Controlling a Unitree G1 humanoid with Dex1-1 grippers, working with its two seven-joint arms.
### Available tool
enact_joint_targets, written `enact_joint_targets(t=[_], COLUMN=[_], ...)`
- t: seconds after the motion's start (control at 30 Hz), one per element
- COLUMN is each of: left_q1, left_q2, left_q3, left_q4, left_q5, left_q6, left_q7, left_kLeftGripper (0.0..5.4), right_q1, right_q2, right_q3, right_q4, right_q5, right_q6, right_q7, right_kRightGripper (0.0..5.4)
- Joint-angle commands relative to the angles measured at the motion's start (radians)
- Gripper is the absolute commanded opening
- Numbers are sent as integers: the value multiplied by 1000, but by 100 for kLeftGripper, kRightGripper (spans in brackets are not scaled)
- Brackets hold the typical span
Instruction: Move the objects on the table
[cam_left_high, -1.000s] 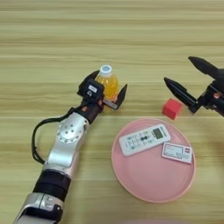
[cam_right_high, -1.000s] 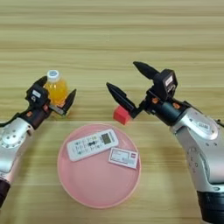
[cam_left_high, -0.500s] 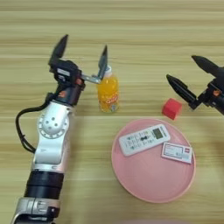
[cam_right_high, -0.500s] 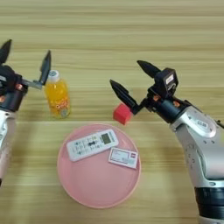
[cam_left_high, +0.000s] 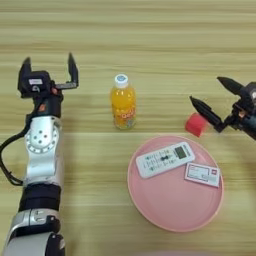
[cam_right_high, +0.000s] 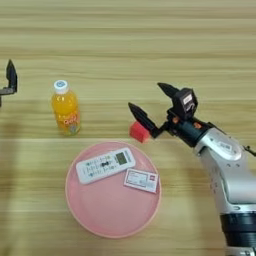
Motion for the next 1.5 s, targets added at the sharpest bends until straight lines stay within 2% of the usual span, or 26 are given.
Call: enact_joint_targets(t=[0.03, 0.27, 0.37, 0.53, 0.93, 1.4, 1.5], left_q1=[-40, -60, -66, -72, -73, -72, -73], left_q2=[16, 22, 19, 19, 20, 16, 16], left_q3=[19, 18, 20, 22, 18, 16, 16], left_q4=[85, 152, 166, 177, 180, 177, 177], left_q5=[-14, -22, -33, -38, -46, -51, -53], left_q6=[-27, -60, -56, -59, -62, -63, -63], left_q7=[5, -5, -13, -18, -22, -24, -25], left_kLeftGripper=[536, 536, 536, 536, 540, 540, 540], right_q1=[-23, -54, -70, -97, -148, -162, -167], right_q2=[-19, -37, -36, -43, -35, -34, -34], right_q3=[21, 49, 46, 60, 88, 120, 126], right_q4=[74, 143, 171, 234, 357, 409, 428], right_q5=[-39, -71, -54, -91, -147, -184, -193], right_q6=[2, 5, 25, 18, 8, 7, 8], right_q7=[19, 64, 85, 91, 103, 129, 129], right_kRightGripper=[540, 540, 540, 540, 399, 232, 229])
